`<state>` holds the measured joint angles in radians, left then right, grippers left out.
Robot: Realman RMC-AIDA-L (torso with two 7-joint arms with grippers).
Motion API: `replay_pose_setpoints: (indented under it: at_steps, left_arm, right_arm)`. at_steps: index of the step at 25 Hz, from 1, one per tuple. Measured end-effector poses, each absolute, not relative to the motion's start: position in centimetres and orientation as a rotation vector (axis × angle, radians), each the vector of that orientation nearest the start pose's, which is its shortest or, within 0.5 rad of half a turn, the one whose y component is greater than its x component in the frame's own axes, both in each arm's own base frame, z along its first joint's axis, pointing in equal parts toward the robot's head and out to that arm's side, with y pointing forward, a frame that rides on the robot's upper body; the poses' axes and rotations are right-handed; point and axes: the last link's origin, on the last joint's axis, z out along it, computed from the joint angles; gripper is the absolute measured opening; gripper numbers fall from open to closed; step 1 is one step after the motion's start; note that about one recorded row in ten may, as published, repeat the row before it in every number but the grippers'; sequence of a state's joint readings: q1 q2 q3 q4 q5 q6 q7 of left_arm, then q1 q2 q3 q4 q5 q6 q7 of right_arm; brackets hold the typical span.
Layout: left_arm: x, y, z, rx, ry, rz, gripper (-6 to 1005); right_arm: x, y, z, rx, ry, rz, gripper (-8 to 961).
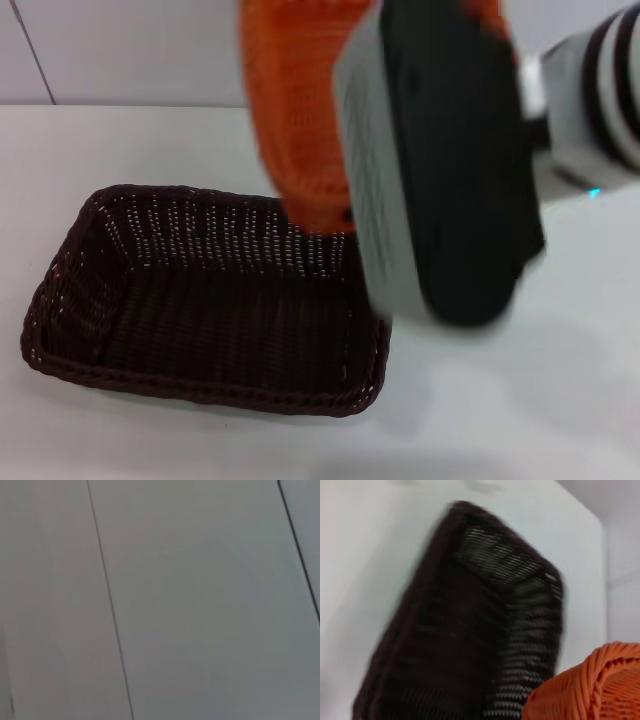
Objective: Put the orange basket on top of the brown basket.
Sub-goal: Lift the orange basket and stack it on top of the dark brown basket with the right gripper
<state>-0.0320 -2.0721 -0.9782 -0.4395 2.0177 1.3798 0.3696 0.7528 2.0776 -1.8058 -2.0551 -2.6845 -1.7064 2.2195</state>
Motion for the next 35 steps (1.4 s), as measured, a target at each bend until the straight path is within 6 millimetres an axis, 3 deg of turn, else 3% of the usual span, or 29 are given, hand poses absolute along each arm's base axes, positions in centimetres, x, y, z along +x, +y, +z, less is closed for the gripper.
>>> replay_pose_setpoints:
  at_steps: [8,14,23,32,35]
  left_arm:
    - [-39.0,21.0,3.9,-1.038,-0.466,-0.339,757]
    - [-39.0,20.9,3.5,-1.036,-0.487,-0.343,757]
    - [-38.8,20.9,3.3,-1.037,-0.495,-0.353,757]
    - [-38.7,21.3,3.3,-1.048,-0.492,-0.357,757]
    - [-38.7,21.4,3.3,-1.049,-0.491,-0.358,757]
  right_arm:
    - [1.5,25.7,-2.9,-2.450,-1.343,-0.664,118]
    - [2.0,24.4,-4.2,-2.421,-1.502,-0.708,125]
    - [3.7,24.3,-5.4,-2.345,-1.508,-0.805,137]
    - [4.4,23.2,-6.1,-2.373,-1.466,-0.729,148]
    - [4.5,22.7,-6.3,-2.382,-1.476,-0.726,251]
